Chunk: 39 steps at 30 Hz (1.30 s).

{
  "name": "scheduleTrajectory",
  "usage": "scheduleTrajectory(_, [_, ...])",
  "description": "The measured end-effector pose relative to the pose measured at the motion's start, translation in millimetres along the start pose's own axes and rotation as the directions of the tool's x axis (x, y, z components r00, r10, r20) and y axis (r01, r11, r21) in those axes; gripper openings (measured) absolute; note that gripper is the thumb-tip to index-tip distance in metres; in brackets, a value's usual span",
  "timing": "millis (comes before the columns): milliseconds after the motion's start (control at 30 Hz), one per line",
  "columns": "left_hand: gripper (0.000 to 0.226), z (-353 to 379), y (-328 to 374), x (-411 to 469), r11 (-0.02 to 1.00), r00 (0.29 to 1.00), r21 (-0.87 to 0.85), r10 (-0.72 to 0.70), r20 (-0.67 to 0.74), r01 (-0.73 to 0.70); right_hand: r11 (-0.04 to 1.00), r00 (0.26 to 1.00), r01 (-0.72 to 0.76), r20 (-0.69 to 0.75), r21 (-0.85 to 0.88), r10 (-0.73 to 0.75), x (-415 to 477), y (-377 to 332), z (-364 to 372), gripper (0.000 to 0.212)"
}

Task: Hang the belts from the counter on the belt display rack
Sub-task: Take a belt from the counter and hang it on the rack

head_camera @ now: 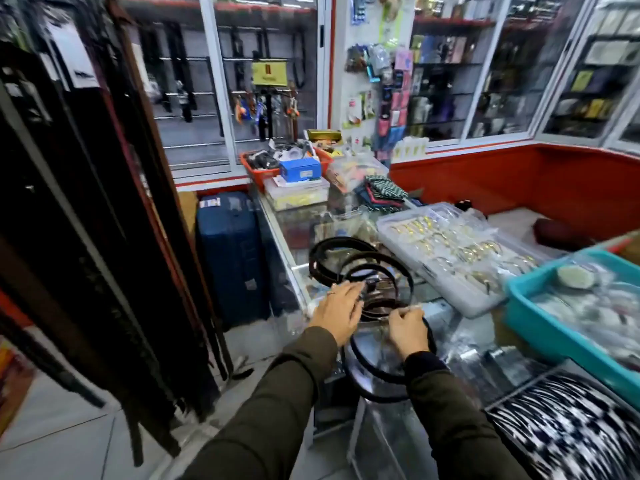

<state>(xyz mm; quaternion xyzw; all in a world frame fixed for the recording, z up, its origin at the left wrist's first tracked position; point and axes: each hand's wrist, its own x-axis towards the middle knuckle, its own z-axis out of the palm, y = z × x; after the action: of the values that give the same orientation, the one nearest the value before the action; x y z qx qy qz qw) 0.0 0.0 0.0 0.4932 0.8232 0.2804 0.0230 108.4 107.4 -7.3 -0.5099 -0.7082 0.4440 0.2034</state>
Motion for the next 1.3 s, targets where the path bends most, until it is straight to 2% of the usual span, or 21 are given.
scheduleTrajectory(67, [0.045, 10, 8, 7, 0.998, 0.989, 0.060, 0.006, 0.146, -0.015, 0.975, 0.971, -0.197, 0.156, 0.101, 0.180, 3, 4, -1, 0.036])
scheduleTrajectory(133, [0.041, 17, 17, 13, 0.987, 0.968, 0.160, -0.044, 0.248, 0.004, 0.837, 0.896, -0.407, 0.336, 0.365, 0.289, 2, 6, 0, 0.036])
scheduleTrajectory(233, [0.038, 20, 26, 23, 0.969, 0.954, 0.247, -0.089, 0.285, 0.017, 0.683, 0.884, -0.456, 0.377, 0.571, 0.275, 2, 5, 5, 0.033])
scheduleTrajectory(333, [0.038, 19, 29, 29, 0.977, 0.956, 0.213, -0.085, 0.281, 0.025, 0.567, 0.885, -0.464, 0.390, 0.680, 0.255, 1, 0, 3, 0.029])
scheduleTrajectory(500, [0.036, 17, 27, 27, 0.998, 0.975, 0.071, -0.014, 0.222, -0.002, 0.550, 0.936, -0.351, 0.287, 0.758, 0.202, 4, 2, 2, 0.036])
scheduleTrajectory(667, [0.033, 0, 28, 29, 0.984, 0.999, -0.171, -0.046, -0.006, 0.044, 0.531, 0.978, -0.195, 0.207, 0.824, 0.037, 0, -17, -3, 0.033])
scheduleTrajectory(800, [0.032, -26, 28, 27, 0.932, 0.969, -0.362, -0.077, -0.236, -0.014, 0.573, 0.987, 0.005, 0.087, 0.819, -0.134, 0, -50, -6, 0.039])
scheduleTrajectory(900, [0.032, -50, 22, 23, 0.909, 0.928, -0.414, -0.118, -0.354, -0.042, 0.602, 0.957, 0.137, 0.051, 0.787, -0.285, -5, -79, -1, 0.030])
scheduleTrajectory(967, [0.031, -66, 16, 17, 0.904, 0.886, -0.422, -0.137, -0.443, -0.071, 0.584, 0.923, 0.188, 0.062, 0.789, -0.381, -9, -98, 7, 0.021])
scheduleTrajectory(1067, [0.030, -89, 2, 5, 0.908, 0.804, -0.412, -0.189, -0.564, -0.076, 0.576, 0.873, 0.233, 0.092, 0.784, -0.479, -16, -126, 26, 0.031])
scheduleTrajectory(1167, [0.032, -111, -13, -13, 0.911, 0.742, -0.409, -0.240, -0.627, -0.050, 0.596, 0.821, 0.257, 0.153, 0.761, -0.550, -28, -151, 47, 0.043])
scheduleTrajectory(1300, [0.032, -136, -34, -41, 0.948, 0.682, -0.318, -0.250, -0.688, 0.027, 0.619, 0.739, 0.346, 0.202, 0.705, -0.643, -49, -179, 79, 0.041])
